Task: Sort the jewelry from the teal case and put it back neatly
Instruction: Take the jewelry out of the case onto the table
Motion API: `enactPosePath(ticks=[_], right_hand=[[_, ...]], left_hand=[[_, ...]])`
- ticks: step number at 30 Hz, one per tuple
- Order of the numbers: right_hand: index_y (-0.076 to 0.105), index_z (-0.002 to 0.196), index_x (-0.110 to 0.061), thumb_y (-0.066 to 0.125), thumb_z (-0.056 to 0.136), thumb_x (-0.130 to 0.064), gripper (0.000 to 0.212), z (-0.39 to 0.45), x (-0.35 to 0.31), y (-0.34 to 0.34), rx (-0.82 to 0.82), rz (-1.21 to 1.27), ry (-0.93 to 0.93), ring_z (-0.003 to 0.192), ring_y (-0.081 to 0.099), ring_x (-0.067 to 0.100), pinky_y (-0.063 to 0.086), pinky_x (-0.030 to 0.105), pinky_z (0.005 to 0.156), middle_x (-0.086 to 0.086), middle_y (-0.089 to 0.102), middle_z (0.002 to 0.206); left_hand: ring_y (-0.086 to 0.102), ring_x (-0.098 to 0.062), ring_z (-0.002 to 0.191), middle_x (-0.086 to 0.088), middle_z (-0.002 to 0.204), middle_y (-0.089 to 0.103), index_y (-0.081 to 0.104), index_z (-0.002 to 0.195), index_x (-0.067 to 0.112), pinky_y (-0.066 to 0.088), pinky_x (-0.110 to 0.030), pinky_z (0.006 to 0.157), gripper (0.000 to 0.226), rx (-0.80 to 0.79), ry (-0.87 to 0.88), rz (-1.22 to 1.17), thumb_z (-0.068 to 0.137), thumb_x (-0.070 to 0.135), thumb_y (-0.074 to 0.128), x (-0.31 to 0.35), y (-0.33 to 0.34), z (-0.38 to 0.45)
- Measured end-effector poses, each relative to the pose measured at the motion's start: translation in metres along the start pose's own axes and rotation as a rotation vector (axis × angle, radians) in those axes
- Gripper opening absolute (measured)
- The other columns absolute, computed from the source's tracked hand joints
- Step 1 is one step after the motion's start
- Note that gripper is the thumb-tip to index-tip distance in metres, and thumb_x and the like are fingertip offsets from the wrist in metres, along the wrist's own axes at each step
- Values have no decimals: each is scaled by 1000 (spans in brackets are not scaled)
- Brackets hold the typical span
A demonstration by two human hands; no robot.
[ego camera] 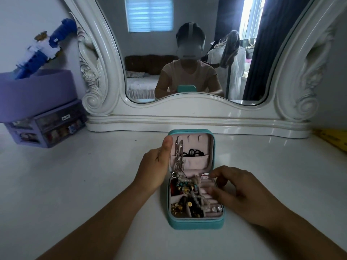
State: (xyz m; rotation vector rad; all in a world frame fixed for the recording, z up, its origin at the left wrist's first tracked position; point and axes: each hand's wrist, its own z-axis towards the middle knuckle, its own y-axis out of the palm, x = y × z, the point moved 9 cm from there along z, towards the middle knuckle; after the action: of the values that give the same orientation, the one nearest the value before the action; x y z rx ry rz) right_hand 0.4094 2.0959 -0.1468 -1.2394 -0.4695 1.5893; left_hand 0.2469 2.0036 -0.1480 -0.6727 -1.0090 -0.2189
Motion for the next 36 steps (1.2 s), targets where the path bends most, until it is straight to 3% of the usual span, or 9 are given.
enactPosePath(ticks=[4,8,14,21,24,28,31,33,36], right_hand=[[60,96,-30,48,73,-62,41,-1,-4,7,16,76,-10,71,59,9,46,20,63,-11,60,73],[58,96,-29,49,71,-63,43,1,-9,17,-8,122,-15,73,59,13,49,30,67,-3,62,74],[55,93,-29,51,70,-64,42,3,-12,25,-18,95,-15,69,55,9,43,18,59,-10,57,74],[53,100,-29,37,78,-73,52,1,-27,24,-24,-75,-130,72,52,3,42,25,68,-15,55,75],[49,104,-39,34,77,-76,48,0,-22,10,78,-40,-75,82,54,4,43,18,74,-17,54,80],[56,96,-36,54,78,-56,27,8,-23,-11,253,34,-69,98,51,2,37,8,81,-15,52,97],[63,85,-36,69,75,-39,12,19,-20,-11,239,76,33,122,37,4,24,0,91,-9,45,121],[67,76,-32,74,74,-27,8,28,-22,-4,212,173,142,128,26,2,20,4,92,-10,38,130],[67,66,-30,73,73,-19,15,44,-34,2,316,273,225,131,27,8,25,17,96,-6,46,123]], left_hand=[[39,-15,46,6,37,36,27,46,15,29,-27,55,62,38,-67,46,86,61,18,-5,-6,3],[36,-15,44,4,31,31,25,42,17,25,-27,52,64,79,-141,85,92,57,20,-15,-12,7],[40,-20,50,-2,45,37,29,43,15,32,-30,61,67,39,-236,163,91,61,18,-32,-12,13],[35,-17,49,1,45,32,23,50,16,26,-29,56,60,25,-111,132,90,60,23,-19,-17,10],[31,-14,51,0,51,28,24,55,14,23,-29,56,57,21,-57,60,88,61,26,-14,-20,9],[41,-17,63,-8,66,43,46,69,-1,32,-31,66,86,-71,-37,-104,72,83,29,-22,-14,10],[45,-19,68,-6,74,50,54,71,6,35,-33,70,88,-102,-50,-155,62,91,31,-28,-12,14],[45,-19,67,-5,75,50,56,72,12,34,-34,68,84,-114,-57,-170,60,92,33,-28,-12,15],[42,-20,63,-8,71,49,54,72,-3,33,-34,65,98,-95,-47,-156,59,91,34,-28,-15,17]])
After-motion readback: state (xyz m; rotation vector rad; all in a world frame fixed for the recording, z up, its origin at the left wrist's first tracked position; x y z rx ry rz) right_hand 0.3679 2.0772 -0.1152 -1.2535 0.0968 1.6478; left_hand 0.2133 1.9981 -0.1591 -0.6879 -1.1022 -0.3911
